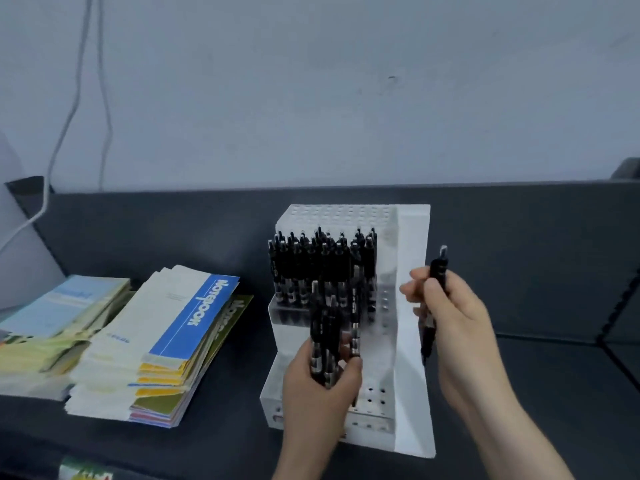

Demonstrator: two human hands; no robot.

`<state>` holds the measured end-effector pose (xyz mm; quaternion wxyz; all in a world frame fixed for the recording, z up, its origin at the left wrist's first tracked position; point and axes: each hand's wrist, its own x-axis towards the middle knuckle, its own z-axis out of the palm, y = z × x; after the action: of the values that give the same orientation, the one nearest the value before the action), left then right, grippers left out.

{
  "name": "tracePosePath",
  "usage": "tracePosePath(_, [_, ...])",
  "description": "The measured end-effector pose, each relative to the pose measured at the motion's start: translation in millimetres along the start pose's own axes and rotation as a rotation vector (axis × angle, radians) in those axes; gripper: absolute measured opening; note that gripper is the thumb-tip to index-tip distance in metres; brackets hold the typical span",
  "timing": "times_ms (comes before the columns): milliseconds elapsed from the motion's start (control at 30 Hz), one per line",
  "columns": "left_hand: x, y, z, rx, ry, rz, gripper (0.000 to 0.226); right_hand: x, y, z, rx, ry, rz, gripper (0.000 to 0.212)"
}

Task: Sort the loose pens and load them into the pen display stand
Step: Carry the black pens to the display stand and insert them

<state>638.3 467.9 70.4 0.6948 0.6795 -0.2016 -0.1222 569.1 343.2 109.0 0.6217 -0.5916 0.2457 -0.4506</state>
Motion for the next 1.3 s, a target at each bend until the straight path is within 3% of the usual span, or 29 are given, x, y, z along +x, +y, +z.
tracePosePath(100, [12.4, 1.1, -12.9, -0.017, 0.004, 0.030, 0.016, 13.1, -14.0, 13.3, -0.091, -0.010, -0.121, 0.022])
tracePosePath(267, [28.0, -5.3, -29.3, -0.024, -0.014, 0.043, 0.012, 25.6, -22.3, 31.1, -0.099, 0.146, -0.281, 0.031])
tracePosePath(533, [38.2, -8.9, -38.1, -0.030, -0.077, 0.060, 0.015, 24.5, -1.3, 47.1, -0.359, 0.209, -0.279, 0.019])
tracePosePath(633, [38.7, -6.3, -40.2, -0.031, -0.124, 0.073, 0.018, 20.3, 7.7, 49.8, -0.491, 0.214, -0.344, 0.029])
tracePosePath(800, [41.7, -6.9, -39.9, -0.032, -0.118, 0.068, 0.024, 15.2, 25.1, 50.0, -0.530, 0.246, -0.302, 0.023])
tracePosePath(1000, [42.8, -11.6, -34.3, -0.027, -0.156, 0.043, 0.016, 15.3, 23.1, 46.1, -0.529, 0.212, -0.252, 0.017])
tracePosePath(1167, [41.5, -9.3, -27.0, -0.010, -0.249, 0.068, 0.016, -5.4, 8.5, 28.8, -0.363, 0.264, -0.199, 0.017])
tracePosePath(1300, [39.0, -9.8, -16.6, -0.014, -0.347, 0.083, 0.027, -16.5, 0.8, 27.3, -0.288, 0.149, -0.131, 0.014])
